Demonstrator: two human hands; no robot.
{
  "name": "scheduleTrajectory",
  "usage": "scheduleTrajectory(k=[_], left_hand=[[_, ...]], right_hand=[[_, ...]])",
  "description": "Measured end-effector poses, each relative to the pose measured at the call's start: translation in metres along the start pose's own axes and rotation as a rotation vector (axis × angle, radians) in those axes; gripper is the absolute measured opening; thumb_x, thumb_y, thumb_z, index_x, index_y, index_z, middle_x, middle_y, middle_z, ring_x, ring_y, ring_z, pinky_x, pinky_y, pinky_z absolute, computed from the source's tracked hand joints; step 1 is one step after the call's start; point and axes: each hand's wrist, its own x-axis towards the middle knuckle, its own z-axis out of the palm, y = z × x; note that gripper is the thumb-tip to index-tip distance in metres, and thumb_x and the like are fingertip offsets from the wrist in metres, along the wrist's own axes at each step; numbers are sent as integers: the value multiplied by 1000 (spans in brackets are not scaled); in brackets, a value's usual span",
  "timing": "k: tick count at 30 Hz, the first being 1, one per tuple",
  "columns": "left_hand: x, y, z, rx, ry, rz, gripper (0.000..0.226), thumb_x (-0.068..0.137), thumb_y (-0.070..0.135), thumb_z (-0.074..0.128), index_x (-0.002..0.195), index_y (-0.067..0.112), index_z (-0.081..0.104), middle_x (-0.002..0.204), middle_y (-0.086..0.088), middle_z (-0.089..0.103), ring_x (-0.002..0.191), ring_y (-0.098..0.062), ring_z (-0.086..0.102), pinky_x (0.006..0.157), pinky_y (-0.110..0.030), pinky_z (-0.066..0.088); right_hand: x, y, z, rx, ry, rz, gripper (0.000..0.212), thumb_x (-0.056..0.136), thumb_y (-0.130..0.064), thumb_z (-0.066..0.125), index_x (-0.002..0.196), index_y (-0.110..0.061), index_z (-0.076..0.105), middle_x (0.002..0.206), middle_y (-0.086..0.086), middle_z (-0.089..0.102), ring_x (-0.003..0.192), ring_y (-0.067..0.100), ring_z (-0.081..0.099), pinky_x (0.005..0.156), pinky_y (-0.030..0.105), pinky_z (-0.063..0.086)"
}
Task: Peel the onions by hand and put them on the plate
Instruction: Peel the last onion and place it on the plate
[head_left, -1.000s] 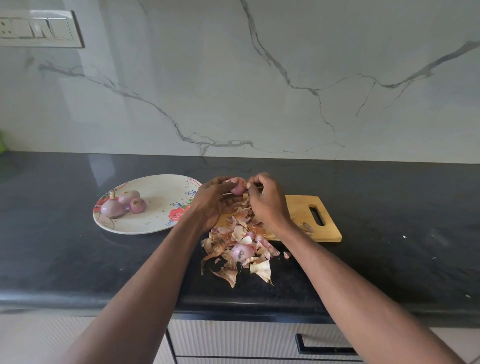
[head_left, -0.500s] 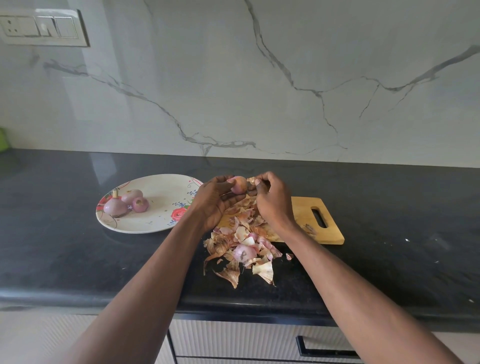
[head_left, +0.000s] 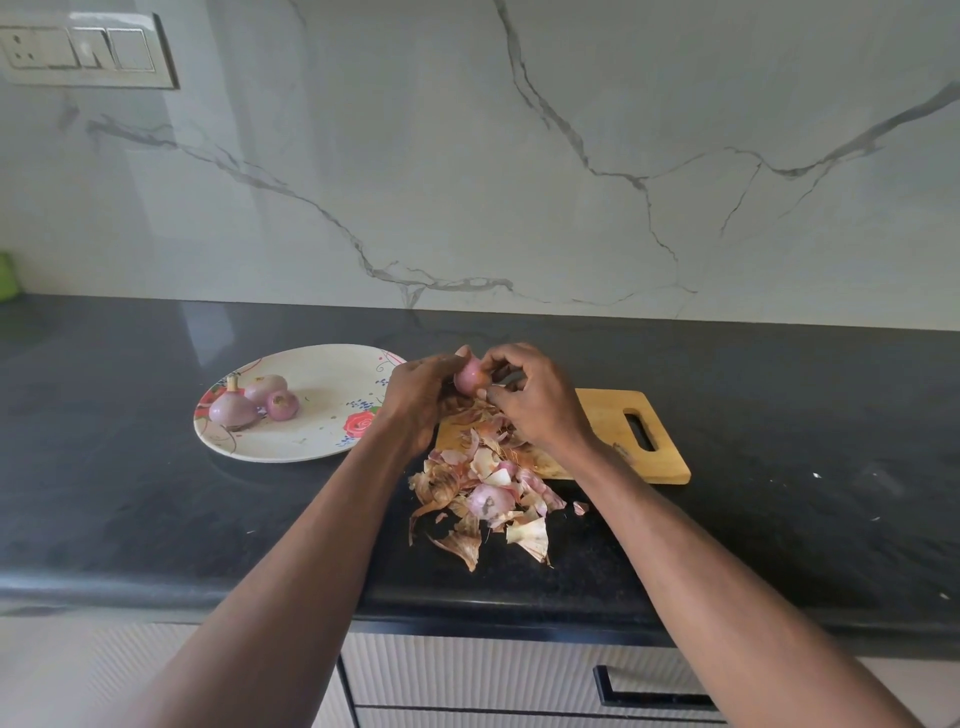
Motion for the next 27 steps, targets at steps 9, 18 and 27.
scheduleTrajectory(k=[9, 18, 27], left_hand=[[-4, 4, 0, -2, 9, -12, 15, 86, 10, 76, 89, -4, 71, 73, -12, 72, 58, -20, 67, 50, -27, 57], [1, 2, -3, -16, 31, -69, 28, 83, 16, 80, 98, -4, 66, 90, -21, 69, 59, -23, 65, 53, -32, 59], [4, 1, -5, 0, 26, -76, 25, 88, 18, 75, 99, -2, 66, 94, -19, 69, 64, -21, 64, 62, -32, 57]], right_hand=[[-5, 4, 3, -40, 1, -129, 35, 82, -2, 75, 116, -11, 70, 113, 4, 65, 101, 18, 65, 87, 27, 57], [-8, 0, 7, -67, 68, -176, 11, 82, 0, 75, 91, -6, 72, 91, -4, 63, 82, 10, 59, 72, 10, 47], [-6, -1, 2, -20, 58, -72, 24, 87, -9, 73, 110, -12, 73, 107, 1, 72, 94, 11, 66, 80, 20, 55]])
